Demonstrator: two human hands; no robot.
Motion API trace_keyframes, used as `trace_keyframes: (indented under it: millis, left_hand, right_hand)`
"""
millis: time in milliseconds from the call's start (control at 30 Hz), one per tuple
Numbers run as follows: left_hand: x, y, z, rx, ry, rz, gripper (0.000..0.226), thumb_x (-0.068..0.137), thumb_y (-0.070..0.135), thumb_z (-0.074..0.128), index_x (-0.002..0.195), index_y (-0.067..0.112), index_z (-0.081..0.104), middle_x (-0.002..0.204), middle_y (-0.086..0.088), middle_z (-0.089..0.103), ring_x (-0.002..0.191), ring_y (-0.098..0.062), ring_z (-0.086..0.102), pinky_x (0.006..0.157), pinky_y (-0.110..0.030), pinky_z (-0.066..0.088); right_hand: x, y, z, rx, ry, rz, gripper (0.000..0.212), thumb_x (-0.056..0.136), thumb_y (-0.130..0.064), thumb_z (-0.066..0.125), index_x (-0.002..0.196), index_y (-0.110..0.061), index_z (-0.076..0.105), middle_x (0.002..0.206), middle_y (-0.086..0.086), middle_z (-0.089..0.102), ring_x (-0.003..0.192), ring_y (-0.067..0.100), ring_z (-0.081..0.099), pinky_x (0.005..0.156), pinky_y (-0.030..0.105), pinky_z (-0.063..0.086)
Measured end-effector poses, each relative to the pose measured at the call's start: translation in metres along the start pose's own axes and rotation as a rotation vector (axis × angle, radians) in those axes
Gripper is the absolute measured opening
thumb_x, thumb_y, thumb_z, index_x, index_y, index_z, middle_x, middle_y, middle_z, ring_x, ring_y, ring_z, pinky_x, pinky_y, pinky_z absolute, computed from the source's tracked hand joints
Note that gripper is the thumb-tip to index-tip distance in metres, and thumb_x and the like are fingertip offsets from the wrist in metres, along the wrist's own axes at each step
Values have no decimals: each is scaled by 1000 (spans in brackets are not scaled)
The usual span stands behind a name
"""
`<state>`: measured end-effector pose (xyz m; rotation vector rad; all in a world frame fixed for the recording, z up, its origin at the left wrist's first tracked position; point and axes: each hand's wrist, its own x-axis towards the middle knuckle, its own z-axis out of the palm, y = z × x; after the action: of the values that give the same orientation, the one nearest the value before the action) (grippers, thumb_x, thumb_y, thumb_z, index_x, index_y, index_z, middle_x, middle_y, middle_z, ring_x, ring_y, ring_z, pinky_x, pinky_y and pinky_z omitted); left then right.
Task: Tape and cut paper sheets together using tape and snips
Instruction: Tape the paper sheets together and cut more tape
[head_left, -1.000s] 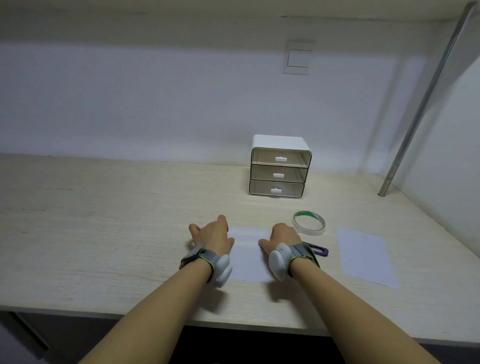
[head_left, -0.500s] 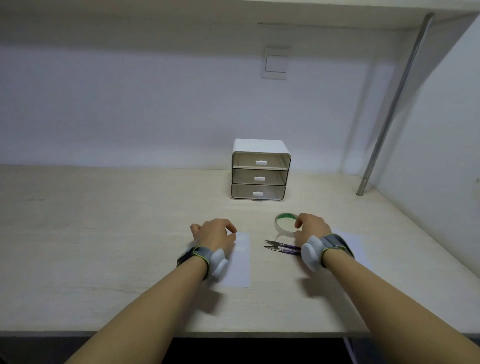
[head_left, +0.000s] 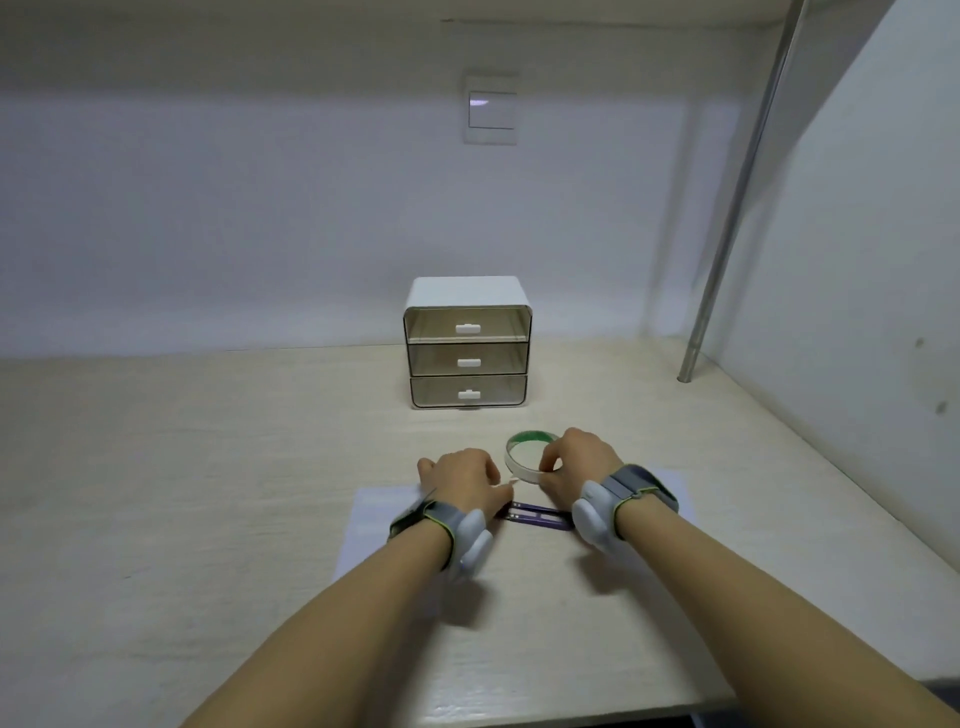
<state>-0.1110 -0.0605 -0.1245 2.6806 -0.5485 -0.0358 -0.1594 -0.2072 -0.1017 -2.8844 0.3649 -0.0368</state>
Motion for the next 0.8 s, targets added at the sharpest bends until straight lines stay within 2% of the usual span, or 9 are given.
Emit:
trace_keyframes:
  millis: [167, 233, 300, 367, 467, 533, 600, 733, 800]
  left_hand:
    - [1, 3, -4, 20, 68, 6, 17, 81, 26, 57, 85, 22, 72, 88, 1, 72, 89, -24, 62, 82, -33, 37]
    - [0, 1, -5, -27, 86, 24, 14, 80, 25, 59, 87, 20, 72, 88, 0, 72, 88, -24, 63, 74, -28, 42]
    - [-2, -1, -6, -46, 78, 28, 12, 79, 24, 62, 85, 20, 71, 88, -1, 72, 86, -25, 64, 67, -25, 41]
    - [-4, 0, -7, -46, 57, 23, 10, 77, 24, 64, 82, 20, 71, 87, -1, 72, 86, -25, 64, 66, -25, 45]
    - [-7, 4, -11, -26, 2, -2, 13, 74, 29, 66, 82, 20, 71, 84, 1, 72, 83, -23, 64, 74, -29, 48]
    - [-9, 4, -14, -27, -43, -18, 13, 71, 30, 68, 80, 21, 70, 83, 2, 72, 83, -21, 64, 76, -30, 47]
    - [-10, 3, -14, -70, -87, -38, 12, 67, 25, 68, 79, 22, 70, 84, 1, 73, 83, -22, 65, 71, -28, 47]
    - [-12, 0, -12, -139, -89, -40, 16, 70, 21, 63, 82, 24, 74, 81, 1, 74, 83, -22, 67, 68, -24, 49]
    - [-14, -3, -11, -175, -72, -27, 18, 75, 23, 62, 86, 26, 76, 79, 0, 75, 82, -21, 67, 69, -24, 51]
  right_hand:
    - [4, 3, -3, 28, 89, -41, 22, 88, -24, 56, 98, -19, 75, 110, 9, 55, 96, 29, 60, 70, 27, 40]
    - [5, 4, -3, 31, 105, -51, 21, 89, -26, 57, 98, -16, 73, 105, 7, 48, 88, 28, 57, 69, 28, 38]
    - [5, 3, 0, 31, 113, -58, 22, 90, -26, 57, 96, -12, 72, 103, 6, 44, 82, 27, 55, 68, 30, 41]
    - [5, 3, 5, 23, 114, -68, 23, 90, -27, 57, 94, -9, 71, 108, 7, 48, 86, 30, 59, 71, 33, 47]
    - [4, 2, 6, -17, 109, -77, 23, 91, -26, 55, 94, -9, 70, 109, 6, 55, 90, 29, 61, 73, 34, 48]
    - [3, 2, 4, -61, 88, -95, 22, 91, -23, 53, 94, -9, 69, 104, 8, 64, 84, 27, 59, 68, 32, 46]
    - [4, 4, 4, -91, 48, -107, 20, 90, -16, 50, 95, -7, 67, 100, 11, 67, 79, 26, 54, 65, 29, 39]
    - [9, 11, 10, -123, 0, -90, 22, 88, -9, 47, 101, -5, 65, 105, 13, 66, 97, 32, 62, 66, 28, 35]
    - [11, 14, 11, -125, -18, -82, 25, 88, -7, 46, 104, -3, 65, 107, 14, 65, 96, 32, 61, 66, 28, 34]
